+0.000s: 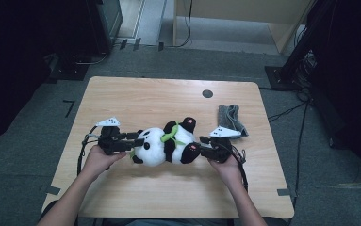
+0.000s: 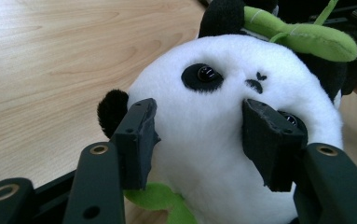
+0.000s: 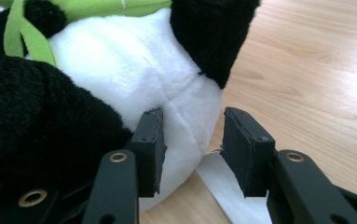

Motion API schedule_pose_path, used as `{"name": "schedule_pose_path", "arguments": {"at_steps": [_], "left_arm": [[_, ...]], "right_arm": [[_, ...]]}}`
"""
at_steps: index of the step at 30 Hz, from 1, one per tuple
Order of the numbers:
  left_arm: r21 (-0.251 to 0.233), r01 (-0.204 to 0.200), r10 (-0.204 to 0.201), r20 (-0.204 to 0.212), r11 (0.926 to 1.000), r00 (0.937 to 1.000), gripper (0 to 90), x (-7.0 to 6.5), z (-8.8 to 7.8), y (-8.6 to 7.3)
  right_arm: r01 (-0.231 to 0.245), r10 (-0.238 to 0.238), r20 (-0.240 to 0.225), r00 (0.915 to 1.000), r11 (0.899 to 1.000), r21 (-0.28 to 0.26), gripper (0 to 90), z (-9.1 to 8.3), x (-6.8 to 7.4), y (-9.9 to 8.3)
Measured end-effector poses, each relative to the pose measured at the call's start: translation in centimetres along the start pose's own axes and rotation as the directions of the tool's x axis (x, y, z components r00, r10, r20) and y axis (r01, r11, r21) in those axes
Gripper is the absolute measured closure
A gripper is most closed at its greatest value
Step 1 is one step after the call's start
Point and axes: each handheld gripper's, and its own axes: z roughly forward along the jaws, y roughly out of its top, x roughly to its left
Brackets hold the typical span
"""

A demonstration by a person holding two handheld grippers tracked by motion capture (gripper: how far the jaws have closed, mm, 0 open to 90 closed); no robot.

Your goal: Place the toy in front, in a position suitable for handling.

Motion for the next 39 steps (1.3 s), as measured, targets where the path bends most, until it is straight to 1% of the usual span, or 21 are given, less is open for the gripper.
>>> {"name": "schedule_pose_path", "arguments": {"at_steps": [2,3,5,6,7,9,12,15,17,19,21,23,24,27,30,31,32,33,34,36,39], "left_arm": [[-0.003,0.005,-0.005,-0.001,1.0000,1.0000,45.0,-0.1,0.3,0.2],[-0.008,0.001,-0.001,-0.003,1.0000,1.0000,45.0,-0.2,0.5,0.2],[-0.008,0.001,-0.001,-0.007,1.0000,1.0000,45.0,-0.3,0.9,0.5],[-0.007,-0.007,0.007,-0.015,1.0000,0.9999,44.7,-0.3,1.1,0.7],[-0.010,-0.011,0.011,-0.024,0.9999,0.9996,44.4,-0.3,1.1,0.8],[-0.024,-0.003,0.003,-0.036,0.9997,0.9993,44.2,-0.3,1.4,1.0],[-0.028,0.007,-0.008,-0.030,0.9996,0.9995,44.1,-0.1,1.7,1.0],[-0.022,0.023,-0.024,-0.015,0.9995,0.9996,44.0,-0.2,1.5,1.1],[-0.021,0.030,-0.030,-0.011,0.9993,0.9995,43.0,-0.1,1.2,1.1],[-0.032,0.038,-0.038,-0.012,0.9988,0.9992,40.1,0.0,0.7,1.0],[-0.031,0.018,-0.018,-0.021,0.9994,0.9996,38.6,-0.2,0.3,0.9],[-0.014,-0.039,0.039,-0.041,0.9991,0.9984,37.0,-0.9,0.1,0.7],[-0.002,-0.073,0.072,-0.041,0.9974,0.9965,36.2,-1.3,0.0,0.5],[0.017,-0.108,0.108,-0.025,0.9940,0.9938,33.7,-2.1,0.0,0.2],[0.025,-0.140,0.140,-0.011,0.9898,0.9900,30.4,-3.0,-0.3,-0.4],[0.024,-0.145,0.146,-0.010,0.9891,0.9893,28.9,-3.2,-0.4,-0.6],[0.023,-0.146,0.146,-0.006,0.9890,0.9893,26.9,-3.2,-0.4,-0.8],[0.026,-0.136,0.136,-0.010,0.9904,0.9907,25.6,-3.3,-0.4,-0.9],[0.034,-0.131,0.131,-0.019,0.9908,0.9911,25.5,-3.2,-0.3,-1.1],[0.038,-0.134,0.135,-0.024,0.9902,0.9905,25.7,-3.1,-0.1,-1.3],[0.047,-0.129,0.130,-0.020,0.9905,0.9913,25.6,-3.1,0.3,-1.7]], "right_arm": [[-0.010,0.010,-0.004,0.9999,1.000,-0.007,59.3,0.1,-0.5,0.0],[-0.018,0.018,-0.006,0.9998,1.000,0.005,59.3,0.1,-0.9,0.3],[-0.005,0.004,0.006,1.0000,1.000,0.014,59.7,0.1,-1.3,0.7],[0.010,-0.010,0.017,0.9998,1.000,0.005,60.0,0.2,-1.6,0.9],[0.000,0.000,0.011,0.9999,1.000,0.016,60.1,0.2,-1.9,1.1],[-0.033,0.033,-0.004,0.9994,0.999,0.011,60.1,0.4,-2.5,1.2],[-0.052,0.052,0.012,0.9986,0.999,0.012,58.1,0.1,-2.4,1.0],[-0.066,0.065,0.023,0.9976,0.998,0.015,55.3,-0.2,-2.5,0.8],[-0.067,0.067,0.022,0.9975,0.998,0.019,55.1,-0.4,-2.6,0.8],[-0.052,0.051,0.042,0.9978,0.998,0.018,53.2,-0.7,-2.6,0.8],[-0.040,0.039,0.056,0.9976,0.999,0.016,50.8,-0.9,-2.6,0.9],[-0.030,0.028,0.072,0.9970,0.999,0.019,48.5,-0.9,-2.7,1.0],[-0.024,0.023,0.076,0.9968,1.000,0.018,47.1,-0.9,-2.7,1.1],[-0.020,0.019,0.084,0.9963,1.000,0.008,42.5,-0.8,-2.8,1.5],[-0.029,0.032,0.092,0.9953,0.999,-0.032,38.7,-0.9,-3.0,1.7],[-0.039,0.042,0.090,0.9951,0.998,-0.039,37.3,-1.0,-3.2,1.8],[-0.046,0.049,0.083,0.9954,0.998,-0.030,35.2,-1.0,-3.3,2.0],[-0.050,0.052,0.087,0.9949,0.998,-0.029,32.6,-1.0,-3.5,2.2],[-0.054,0.057,0.091,0.9942,0.998,-0.037,31.6,-1.1,-3.6,2.3],[-0.072,0.076,0.079,0.9939,0.996,-0.049,29.7,-1.2,-4.0,2.5],[-0.095,0.100,0.077,0.9920,0.994,-0.061,28.0,-1.3,-4.6,2.7]]}}
